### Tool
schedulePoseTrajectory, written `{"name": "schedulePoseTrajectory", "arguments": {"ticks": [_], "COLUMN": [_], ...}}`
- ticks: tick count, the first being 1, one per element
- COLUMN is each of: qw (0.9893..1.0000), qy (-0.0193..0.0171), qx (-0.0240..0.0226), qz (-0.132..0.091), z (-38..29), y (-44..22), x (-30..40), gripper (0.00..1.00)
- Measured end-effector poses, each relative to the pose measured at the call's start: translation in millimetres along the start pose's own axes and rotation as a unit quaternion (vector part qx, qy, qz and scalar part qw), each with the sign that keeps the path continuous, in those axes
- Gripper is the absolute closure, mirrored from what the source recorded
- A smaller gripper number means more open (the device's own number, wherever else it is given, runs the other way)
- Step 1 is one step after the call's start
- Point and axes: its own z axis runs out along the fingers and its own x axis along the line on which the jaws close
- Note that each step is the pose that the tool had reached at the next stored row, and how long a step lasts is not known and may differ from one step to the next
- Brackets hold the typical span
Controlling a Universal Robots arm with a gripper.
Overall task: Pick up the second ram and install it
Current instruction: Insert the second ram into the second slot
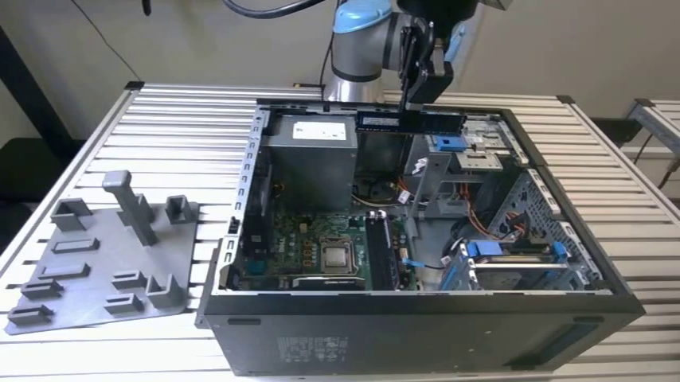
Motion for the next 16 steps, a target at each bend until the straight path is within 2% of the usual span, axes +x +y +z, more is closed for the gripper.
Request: {"name": "schedulePoseTrajectory", "arguments": {"ticks": [4,9,13,16], "qw": [1.0000,0.9996,0.9985,0.9970], "qy": [0.0000,-0.0004,-0.0009,-0.0013], "qx": [-0.0002,-0.0013,-0.0027,-0.0038], "qz": [0.004,0.027,0.055,0.078], "z": [0.2,0.6,1.1,1.5], "y": [0.0,0.0,0.0,0.0], "x": [0.0,-0.1,-0.1,-0.1], "gripper": [0.86,0.86,0.86,0.86]}}
